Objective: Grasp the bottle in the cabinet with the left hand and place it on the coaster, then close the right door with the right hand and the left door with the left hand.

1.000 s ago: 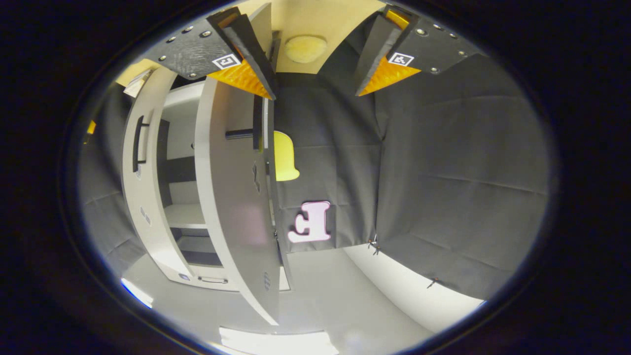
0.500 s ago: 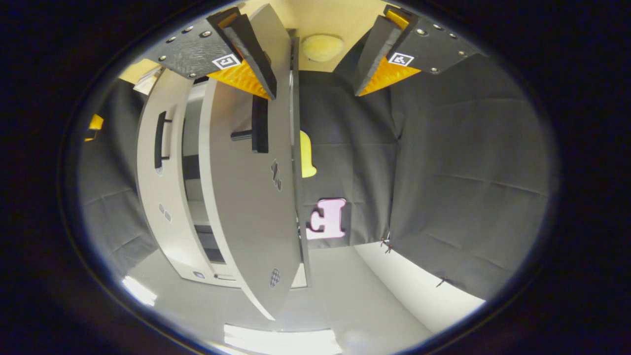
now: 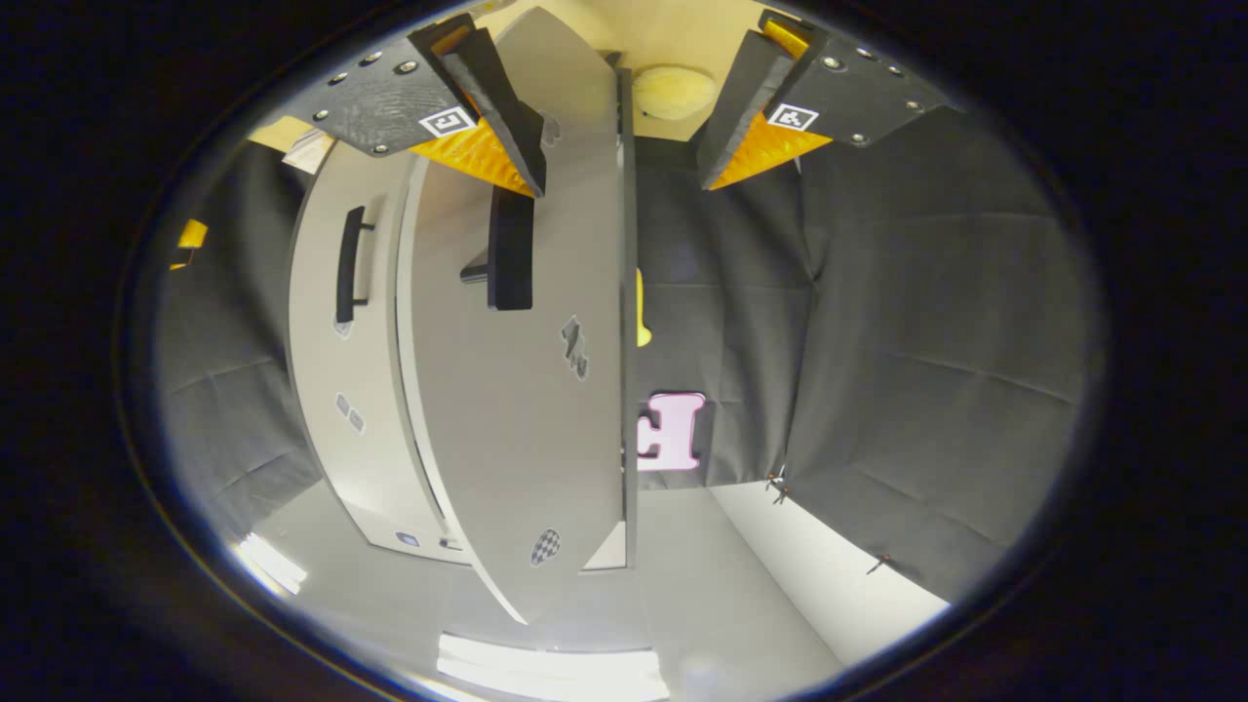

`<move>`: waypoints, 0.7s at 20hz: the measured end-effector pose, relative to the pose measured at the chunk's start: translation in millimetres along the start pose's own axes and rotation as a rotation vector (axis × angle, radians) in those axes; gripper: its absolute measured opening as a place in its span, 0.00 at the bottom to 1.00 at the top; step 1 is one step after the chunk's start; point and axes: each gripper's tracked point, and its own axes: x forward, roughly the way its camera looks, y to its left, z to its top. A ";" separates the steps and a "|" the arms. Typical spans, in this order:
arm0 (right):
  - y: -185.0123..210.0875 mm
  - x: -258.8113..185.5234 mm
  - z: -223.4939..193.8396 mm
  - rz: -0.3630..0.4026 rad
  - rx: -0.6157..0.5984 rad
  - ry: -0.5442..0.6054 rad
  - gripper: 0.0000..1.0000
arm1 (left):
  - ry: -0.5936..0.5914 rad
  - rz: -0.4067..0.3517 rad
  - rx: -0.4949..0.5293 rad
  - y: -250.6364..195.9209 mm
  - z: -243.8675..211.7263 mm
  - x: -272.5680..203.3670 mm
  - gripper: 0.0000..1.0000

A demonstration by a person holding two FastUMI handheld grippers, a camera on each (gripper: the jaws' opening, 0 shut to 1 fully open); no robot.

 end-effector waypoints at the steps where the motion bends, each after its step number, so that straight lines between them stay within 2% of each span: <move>1: -1.5 -0.9 0.6 0.002 0.007 0.000 0.98 | -0.001 -0.013 -0.002 -8.6 -1.6 3.7 0.94; 9: -25.8 -14.2 -5.6 -0.043 0.009 0.018 0.98 | -0.002 -0.096 0.011 -74.7 -6.8 37.8 0.92; 14: -26.3 -20.9 -11.3 -0.034 0.009 0.028 0.98 | -0.022 -0.091 0.057 -87.1 -5.4 44.6 0.94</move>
